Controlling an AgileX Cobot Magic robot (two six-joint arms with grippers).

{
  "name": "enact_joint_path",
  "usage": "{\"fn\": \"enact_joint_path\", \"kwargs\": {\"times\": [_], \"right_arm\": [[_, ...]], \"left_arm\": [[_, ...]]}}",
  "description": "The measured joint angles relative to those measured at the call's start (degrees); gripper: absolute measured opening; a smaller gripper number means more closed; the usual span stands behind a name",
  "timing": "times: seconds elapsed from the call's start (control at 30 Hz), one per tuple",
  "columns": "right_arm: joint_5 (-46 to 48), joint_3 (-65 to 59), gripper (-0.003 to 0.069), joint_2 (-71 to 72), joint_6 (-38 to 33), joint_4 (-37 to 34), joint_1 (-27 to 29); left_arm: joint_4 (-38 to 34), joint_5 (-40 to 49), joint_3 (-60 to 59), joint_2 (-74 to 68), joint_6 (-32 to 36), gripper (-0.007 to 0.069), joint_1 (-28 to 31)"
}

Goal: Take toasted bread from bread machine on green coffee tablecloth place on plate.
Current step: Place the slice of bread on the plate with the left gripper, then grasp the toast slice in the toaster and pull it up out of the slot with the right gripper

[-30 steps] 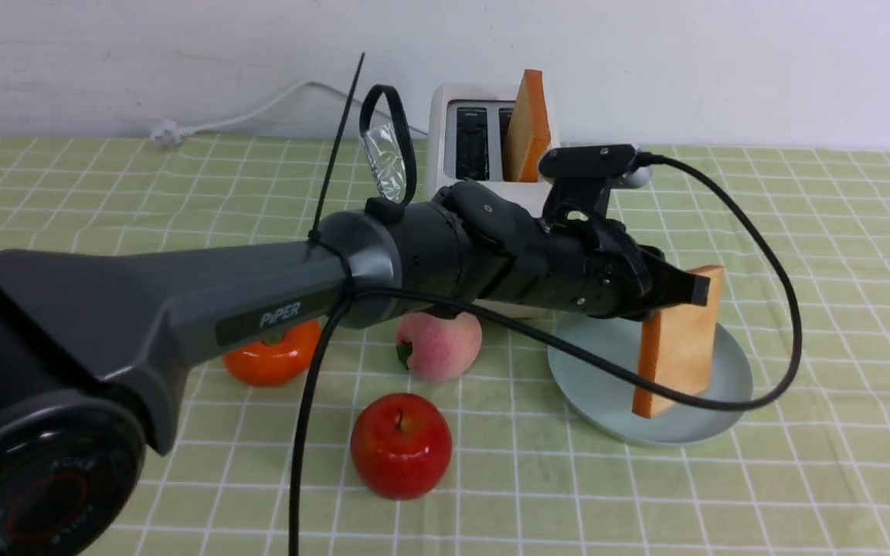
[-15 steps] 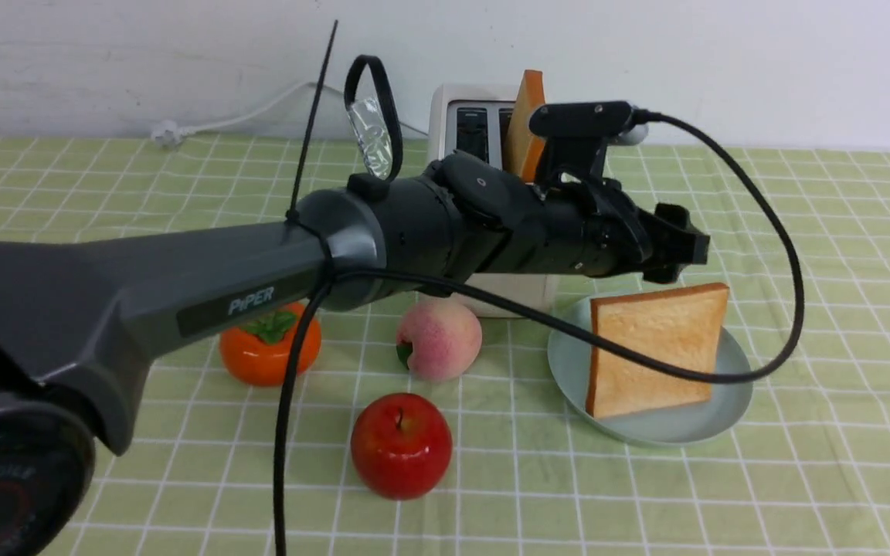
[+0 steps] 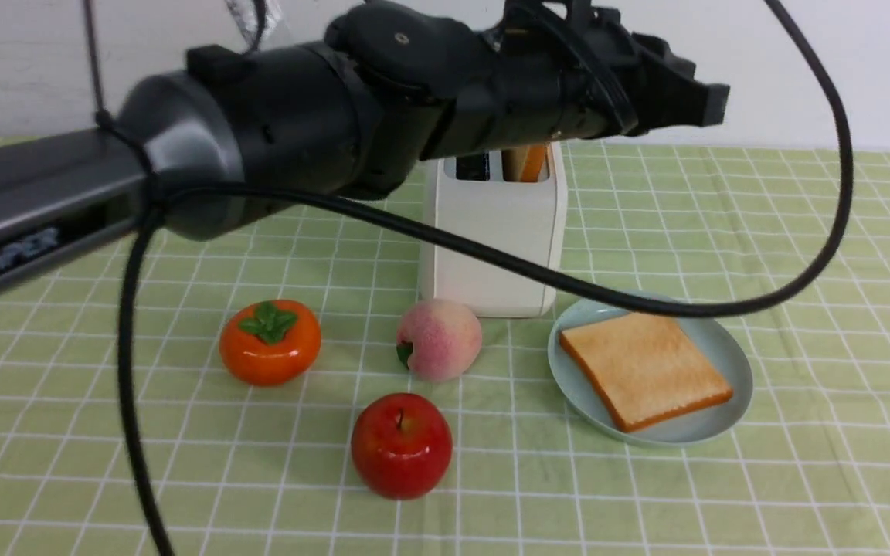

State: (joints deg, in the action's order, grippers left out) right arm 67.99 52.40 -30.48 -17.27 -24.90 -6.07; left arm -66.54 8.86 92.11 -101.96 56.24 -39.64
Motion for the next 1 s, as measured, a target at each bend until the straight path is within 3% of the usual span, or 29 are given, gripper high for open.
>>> {"fn": "enact_joint_path", "kwargs": {"times": [0.27,0.43,0.63,0.77,0.93,1.0], "right_arm": [[-5.4,0.06,0.0034,-8.21,2.58,1.12,0.0],[-9.31,2.66,0.0034,-19.84,0.03,-2.77,-0.06],[-12.61,11.62,0.0034,-36.25,-4.48,-7.62,-6.83],[-18.8,21.68,0.0034,-45.91,0.74,-2.57,-13.53],[-24.01,30.86,0.0065,-54.79,7.55,2.0,-14.65],[-25.38,35.72,0.0114,-60.34,10.21,3.58,-14.65]], "left_arm": [[9.94,0.61,-22.41,21.87,-7.09,-0.0013,0.0],[11.18,-0.73,-35.96,35.45,-11.29,-0.0013,0.0],[10.94,-4.4,-50.37,51.67,-12.3,-0.0013,0.0],[10.82,-4.46,-57.74,59.84,-12.3,-0.0013,0.0],[10.77,-5.83,-59.64,63.28,-12.3,-0.0013,0.0],[10.75,-7.06,-59.64,63.87,-12.3,-0.0013,0.0]]}}
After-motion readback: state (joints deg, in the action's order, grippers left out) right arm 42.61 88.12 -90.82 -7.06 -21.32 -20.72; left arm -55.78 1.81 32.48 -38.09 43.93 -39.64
